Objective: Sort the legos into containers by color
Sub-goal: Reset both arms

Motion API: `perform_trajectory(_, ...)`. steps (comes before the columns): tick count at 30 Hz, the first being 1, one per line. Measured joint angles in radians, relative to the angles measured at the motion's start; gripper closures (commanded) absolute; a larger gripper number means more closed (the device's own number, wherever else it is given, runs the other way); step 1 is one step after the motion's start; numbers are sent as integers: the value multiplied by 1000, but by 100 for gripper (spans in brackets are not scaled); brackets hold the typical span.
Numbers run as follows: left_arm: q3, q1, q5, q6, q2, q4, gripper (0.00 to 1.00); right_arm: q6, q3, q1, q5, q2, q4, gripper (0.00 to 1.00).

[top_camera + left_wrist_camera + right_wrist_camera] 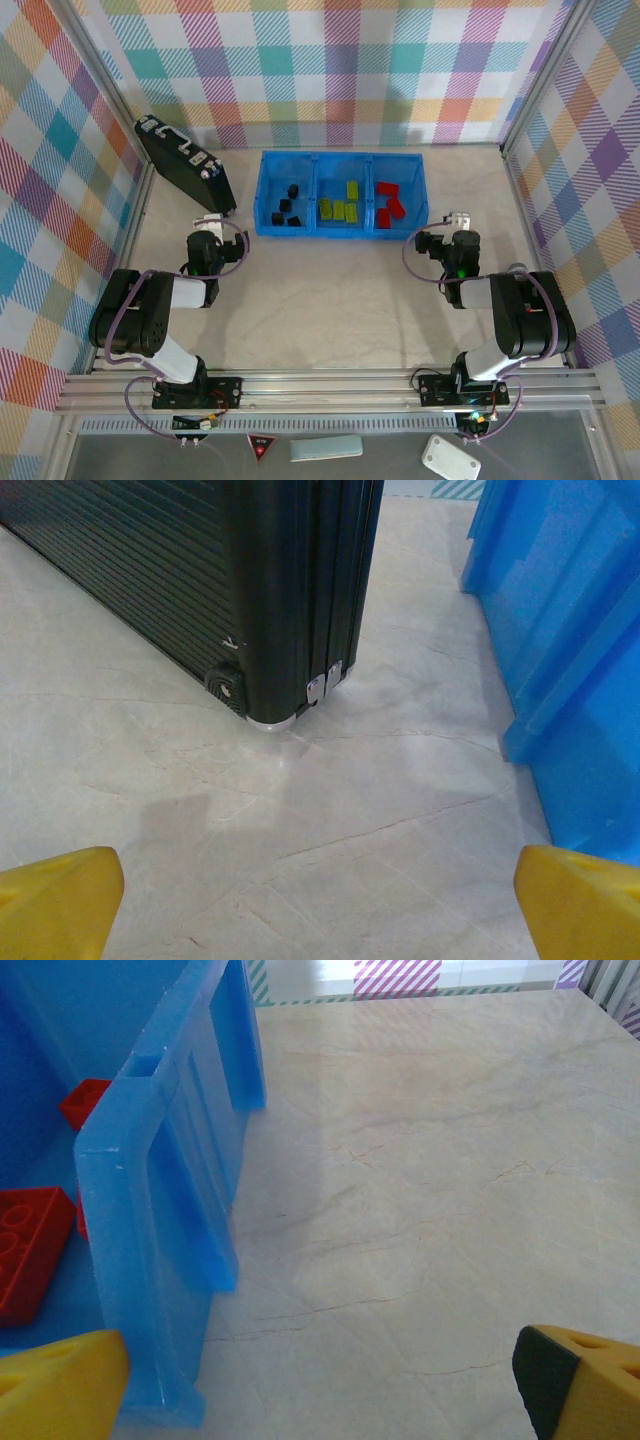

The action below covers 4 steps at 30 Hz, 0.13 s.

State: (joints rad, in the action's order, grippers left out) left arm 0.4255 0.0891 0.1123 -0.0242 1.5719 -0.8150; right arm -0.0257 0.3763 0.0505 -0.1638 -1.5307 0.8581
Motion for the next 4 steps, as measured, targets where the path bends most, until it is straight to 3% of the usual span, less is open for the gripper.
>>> perform_trajectory(4,0,0,0,0,0,0,0,0,0,0,1,0,-1,1)
